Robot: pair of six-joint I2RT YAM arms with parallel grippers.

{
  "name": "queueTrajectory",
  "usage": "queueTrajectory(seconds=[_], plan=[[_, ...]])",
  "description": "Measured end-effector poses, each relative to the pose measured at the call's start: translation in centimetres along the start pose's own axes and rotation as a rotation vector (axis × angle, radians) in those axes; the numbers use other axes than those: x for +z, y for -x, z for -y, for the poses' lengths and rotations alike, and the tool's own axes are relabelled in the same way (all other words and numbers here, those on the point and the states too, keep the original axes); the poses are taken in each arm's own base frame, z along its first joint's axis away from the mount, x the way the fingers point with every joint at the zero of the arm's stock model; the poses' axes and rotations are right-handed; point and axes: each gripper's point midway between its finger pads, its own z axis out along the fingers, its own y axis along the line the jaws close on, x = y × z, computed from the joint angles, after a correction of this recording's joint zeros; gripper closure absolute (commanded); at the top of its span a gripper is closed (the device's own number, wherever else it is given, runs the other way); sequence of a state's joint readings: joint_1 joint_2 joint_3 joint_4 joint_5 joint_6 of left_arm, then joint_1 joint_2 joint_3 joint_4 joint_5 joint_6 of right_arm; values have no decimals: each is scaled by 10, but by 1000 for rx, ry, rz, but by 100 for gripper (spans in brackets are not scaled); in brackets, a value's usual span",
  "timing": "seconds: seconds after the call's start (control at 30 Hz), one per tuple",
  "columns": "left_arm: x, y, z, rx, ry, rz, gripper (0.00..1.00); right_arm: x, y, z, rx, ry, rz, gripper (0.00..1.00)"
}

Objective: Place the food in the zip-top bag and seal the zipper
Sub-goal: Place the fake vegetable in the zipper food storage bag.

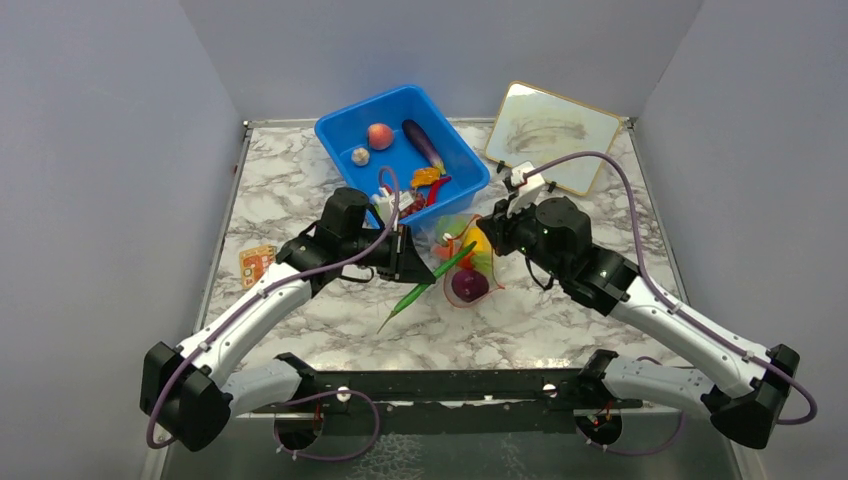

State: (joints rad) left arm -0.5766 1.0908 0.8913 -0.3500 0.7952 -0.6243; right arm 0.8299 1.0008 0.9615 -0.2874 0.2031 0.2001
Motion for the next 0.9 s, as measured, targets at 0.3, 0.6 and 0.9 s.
queueTrajectory(seconds=[0.3,0.6,0.9], plan=[[17,7,-36,-134,138,-4,100,8,-10,-14,52,64,-21,99],[27,35,-45,-222,215,52,100,14,-21,-29,126,137,-7,99],[36,49,-64,-287,294,104,100,22,-18,-44,207,195,3,99]])
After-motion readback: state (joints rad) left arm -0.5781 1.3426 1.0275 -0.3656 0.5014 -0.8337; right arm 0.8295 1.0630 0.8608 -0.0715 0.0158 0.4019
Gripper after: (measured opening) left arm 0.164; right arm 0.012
